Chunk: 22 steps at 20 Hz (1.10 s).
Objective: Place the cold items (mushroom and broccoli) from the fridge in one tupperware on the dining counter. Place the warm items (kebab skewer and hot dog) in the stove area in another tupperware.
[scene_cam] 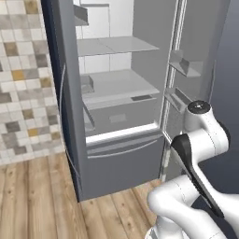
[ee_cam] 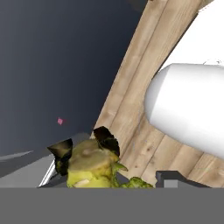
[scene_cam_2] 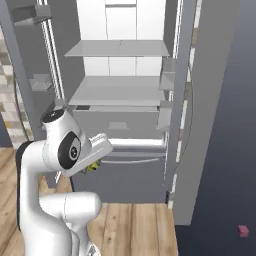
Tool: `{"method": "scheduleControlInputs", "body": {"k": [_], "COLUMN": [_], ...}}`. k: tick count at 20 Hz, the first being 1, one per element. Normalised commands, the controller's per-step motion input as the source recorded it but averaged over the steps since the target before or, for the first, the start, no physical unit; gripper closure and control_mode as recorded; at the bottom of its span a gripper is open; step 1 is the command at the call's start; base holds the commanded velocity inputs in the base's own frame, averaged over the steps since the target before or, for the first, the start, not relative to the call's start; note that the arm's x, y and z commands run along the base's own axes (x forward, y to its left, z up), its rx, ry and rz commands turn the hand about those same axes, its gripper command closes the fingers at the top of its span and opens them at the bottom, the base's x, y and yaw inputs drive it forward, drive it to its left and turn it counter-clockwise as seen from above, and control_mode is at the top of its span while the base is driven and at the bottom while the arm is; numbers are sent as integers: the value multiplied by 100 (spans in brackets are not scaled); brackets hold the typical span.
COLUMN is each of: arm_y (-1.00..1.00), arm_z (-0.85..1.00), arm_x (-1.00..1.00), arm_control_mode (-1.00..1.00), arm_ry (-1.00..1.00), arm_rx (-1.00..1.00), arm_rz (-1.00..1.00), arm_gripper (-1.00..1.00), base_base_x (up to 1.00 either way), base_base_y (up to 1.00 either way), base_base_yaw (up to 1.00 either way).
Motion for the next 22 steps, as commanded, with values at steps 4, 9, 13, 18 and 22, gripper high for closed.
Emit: {"method": "scheduleControlInputs", "body": {"k": [4,9,13,18,22], "arm_y": [0,0,0,0,0], "arm_z": [0,0,0,0,0], "arm_x": [0,0,0,0,0], "arm_control_mode": [100,100,100,100,100], "arm_ry": [0,0,0,0,0], "arm_rx": [0,0,0,0,0], "arm_rz": [0,0,0,0,0], "arm_gripper": [100,100,100,100,100], "base_base_x": [-100,-100,-100,-100,-100], "base_base_y": [3,39,68,76,47], "base_base_yaw": [-28,-23,-24,-21,-15]}}
